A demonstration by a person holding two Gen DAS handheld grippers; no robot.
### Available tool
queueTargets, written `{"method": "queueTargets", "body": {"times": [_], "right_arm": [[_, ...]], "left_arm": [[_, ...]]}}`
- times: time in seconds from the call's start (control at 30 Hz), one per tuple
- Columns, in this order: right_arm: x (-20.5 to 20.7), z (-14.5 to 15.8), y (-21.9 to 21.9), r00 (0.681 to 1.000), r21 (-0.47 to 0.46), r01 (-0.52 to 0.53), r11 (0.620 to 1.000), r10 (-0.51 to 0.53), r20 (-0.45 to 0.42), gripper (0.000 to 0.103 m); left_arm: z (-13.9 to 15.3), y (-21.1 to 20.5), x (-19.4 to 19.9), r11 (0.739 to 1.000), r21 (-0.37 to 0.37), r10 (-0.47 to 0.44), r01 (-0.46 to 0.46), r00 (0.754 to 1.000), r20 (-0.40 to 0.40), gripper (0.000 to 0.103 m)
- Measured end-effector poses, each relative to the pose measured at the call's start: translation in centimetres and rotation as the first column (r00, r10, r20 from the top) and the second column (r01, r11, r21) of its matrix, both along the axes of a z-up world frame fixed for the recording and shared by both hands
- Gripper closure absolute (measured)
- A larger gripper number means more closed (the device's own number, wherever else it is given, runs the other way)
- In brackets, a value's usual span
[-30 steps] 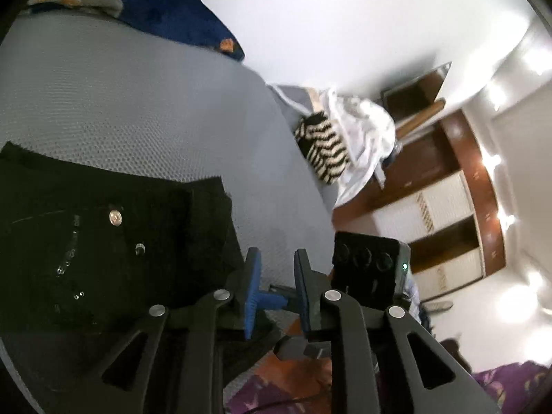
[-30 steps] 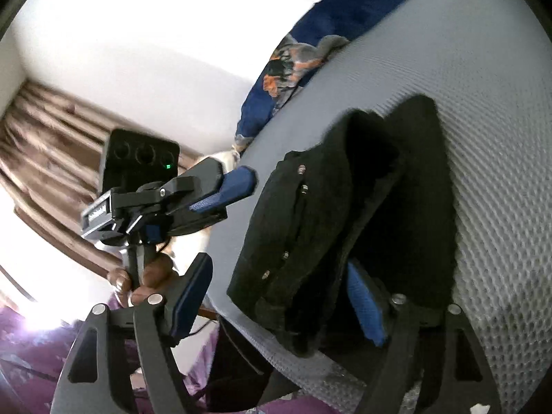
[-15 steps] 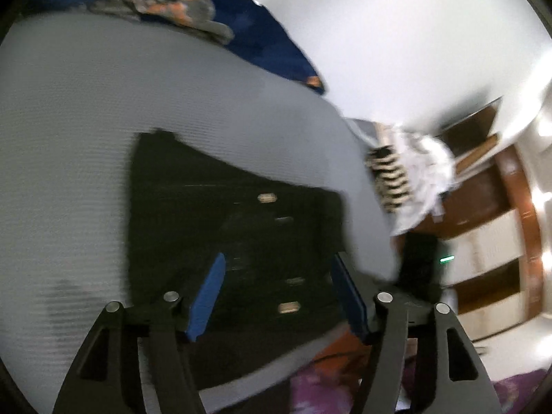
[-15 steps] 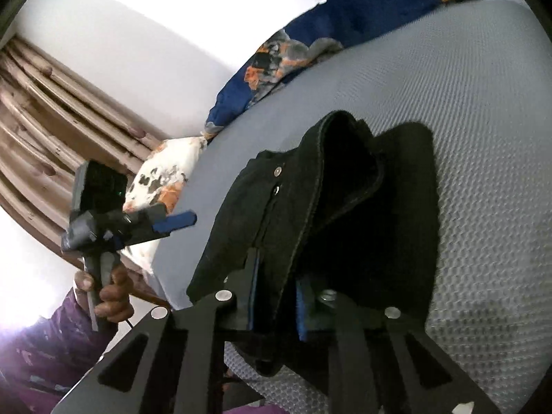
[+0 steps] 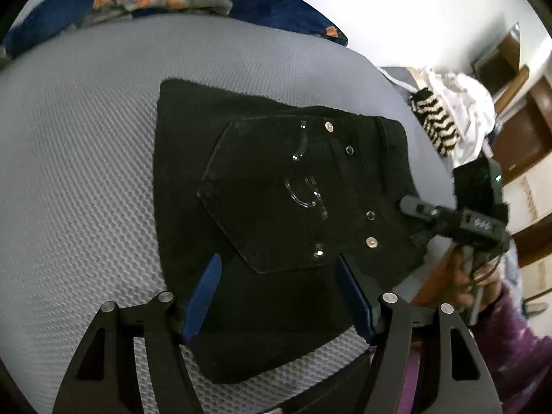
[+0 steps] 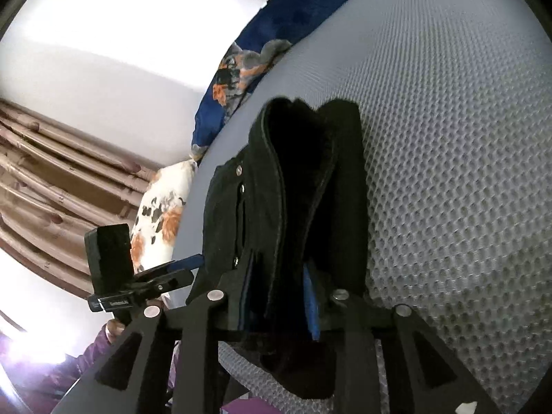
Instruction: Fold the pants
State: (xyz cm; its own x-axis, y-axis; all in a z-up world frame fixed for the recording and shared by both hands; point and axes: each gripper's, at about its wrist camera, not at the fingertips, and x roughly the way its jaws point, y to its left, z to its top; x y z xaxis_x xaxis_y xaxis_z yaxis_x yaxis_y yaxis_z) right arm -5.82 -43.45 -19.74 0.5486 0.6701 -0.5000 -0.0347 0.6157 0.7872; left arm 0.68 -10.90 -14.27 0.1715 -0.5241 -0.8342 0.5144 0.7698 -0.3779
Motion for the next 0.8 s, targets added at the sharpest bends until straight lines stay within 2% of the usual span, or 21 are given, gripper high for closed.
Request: {"method": "queueTargets", "body": {"times": [0.07,0.1,0.13,0.27,0.37,0.43,0.57,0.63,0.7,0.8], "right_arm": [[-0.2,0.4,0.1,1.0,-0.026,-0.009,1.0,0.009,-0.005,0.078],[-0.3,0.6,0.4,1.0,-0.061,-0.024,0.998,0.024,-0.005,0.081],[-0.3,0.7,0.7,1.0,-0.091,-0.029,0.995,0.029,-0.005,0.09],[-0.4,1.6,1.1,1.0,-0.13,-0.015,0.991,0.017,0.011,0.093],[-1.1,2.5,1.3,1.0,-0.168,-0.011,0.986,0.015,0.022,0.094],[-1.3,1.9,1.0,1.0,-0.19,0.002,0.982,-0.001,0.003,0.095],[-1.9,0.1,-0.4,0.998,-0.143,0.039,0.989,-0.044,-0.035,0.096],[-2.1,0.5,0.0,0.999,-0.188,0.039,0.981,-0.045,-0.025,0.096],[-1.9,0.8,0.5,0.999,-0.219,0.038,0.975,-0.045,-0.026,0.095],[-1.6,1.1,0.9,0.998,-0.245,0.048,0.968,-0.058,-0.033,0.094]], "left_arm": [[0.3,0.5,-0.1,1.0,0.006,0.008,-0.009,1.0,0.021,0.034],[0.5,0.9,-0.1,1.0,-0.002,0.025,-0.025,0.999,0.031,0.034],[0.6,1.3,0.1,0.999,-0.009,0.038,-0.038,0.999,0.038,0.034],[0.4,2.9,0.6,0.995,-0.035,0.096,-0.095,0.995,0.032,0.032],[0.5,3.2,1.2,0.993,-0.023,0.112,-0.111,0.993,0.039,0.032],[0.6,3.5,1.1,0.993,0.003,0.118,-0.118,0.99,0.071,0.032],[0.7,3.0,0.8,0.987,0.081,0.127,-0.141,0.98,0.153,0.028],[0.5,2.6,0.5,0.983,0.115,0.123,-0.145,0.976,0.179,0.024],[0.2,2.0,0.3,0.966,0.185,0.136,-0.18,0.964,0.227,0.017],[-0.1,1.0,-0.2,0.95,0.247,0.121,-0.192,0.953,0.277,0.017]]}}
